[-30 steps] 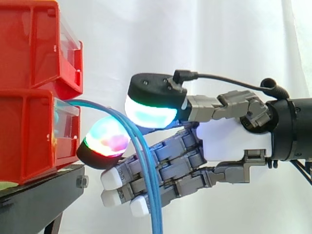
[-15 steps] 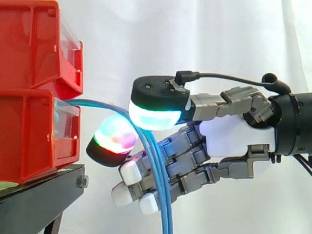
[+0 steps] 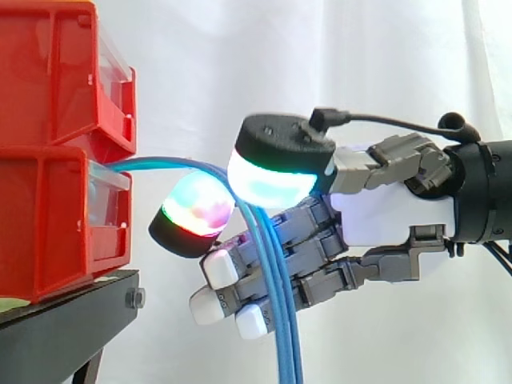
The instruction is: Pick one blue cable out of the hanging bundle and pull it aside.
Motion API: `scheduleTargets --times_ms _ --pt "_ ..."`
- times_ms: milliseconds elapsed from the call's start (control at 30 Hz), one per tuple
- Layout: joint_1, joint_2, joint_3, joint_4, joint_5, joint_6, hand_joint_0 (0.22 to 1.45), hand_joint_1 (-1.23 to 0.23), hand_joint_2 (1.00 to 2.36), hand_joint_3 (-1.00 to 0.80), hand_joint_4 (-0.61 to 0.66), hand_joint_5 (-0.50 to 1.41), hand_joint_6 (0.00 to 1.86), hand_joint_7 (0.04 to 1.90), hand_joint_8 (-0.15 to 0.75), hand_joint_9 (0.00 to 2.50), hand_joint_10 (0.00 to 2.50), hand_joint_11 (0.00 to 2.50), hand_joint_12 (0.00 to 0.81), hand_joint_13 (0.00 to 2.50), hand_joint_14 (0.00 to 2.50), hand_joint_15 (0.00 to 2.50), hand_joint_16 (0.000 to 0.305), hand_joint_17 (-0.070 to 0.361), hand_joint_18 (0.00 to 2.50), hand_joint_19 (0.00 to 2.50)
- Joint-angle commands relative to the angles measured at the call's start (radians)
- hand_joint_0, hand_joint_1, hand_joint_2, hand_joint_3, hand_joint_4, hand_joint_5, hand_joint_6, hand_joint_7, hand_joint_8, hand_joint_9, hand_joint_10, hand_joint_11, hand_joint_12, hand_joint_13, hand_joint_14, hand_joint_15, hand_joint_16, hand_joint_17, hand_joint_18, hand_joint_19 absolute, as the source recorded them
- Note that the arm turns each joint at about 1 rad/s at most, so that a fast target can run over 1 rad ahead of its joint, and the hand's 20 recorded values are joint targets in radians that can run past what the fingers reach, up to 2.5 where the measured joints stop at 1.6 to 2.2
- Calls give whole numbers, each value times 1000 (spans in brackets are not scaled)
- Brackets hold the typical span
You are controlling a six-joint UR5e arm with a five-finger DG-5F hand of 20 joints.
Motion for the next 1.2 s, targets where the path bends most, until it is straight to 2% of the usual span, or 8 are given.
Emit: scheduleTargets --times_ms 0,200,333,467,633,800,1067,1167 --pt "0 0 0 0 0 5 471 -751 1000 -500 68 -175 933 762 305 857 16 625 381 666 16 402 49 111 630 488" --pt "2 0 0 0 0 2 542 -496 1000 -500 49 -140 907 900 303 935 18 627 364 674 15 423 45 102 576 543" --pt "0 0 0 0 0 2 558 -662 1017 -218 32 -151 925 904 302 918 20 635 357 689 16 443 45 101 596 542" --pt "0 0 0 0 -2 5 628 -791 1023 -147 -73 -170 955 929 287 890 21 654 352 700 16 444 43 97 633 533" --pt "0 0 0 0 -2 5 765 -863 1016 -307 -227 -183 977 997 271 905 18 662 344 726 18 438 42 94 667 536" --pt "0 0 0 0 -2 2 814 -854 1000 -500 -228 -183 982 1048 269 934 20 654 338 745 16 452 41 92 690 554" --pt "0 0 0 0 -2 5 739 -903 1000 -500 -171 -162 974 1048 271 998 20 695 336 798 17 480 41 91 740 550" --pt "0 0 0 0 -6 5 654 -908 1000 -500 -120 -133 962 825 286 1059 20 695 332 822 20 505 40 91 761 565"
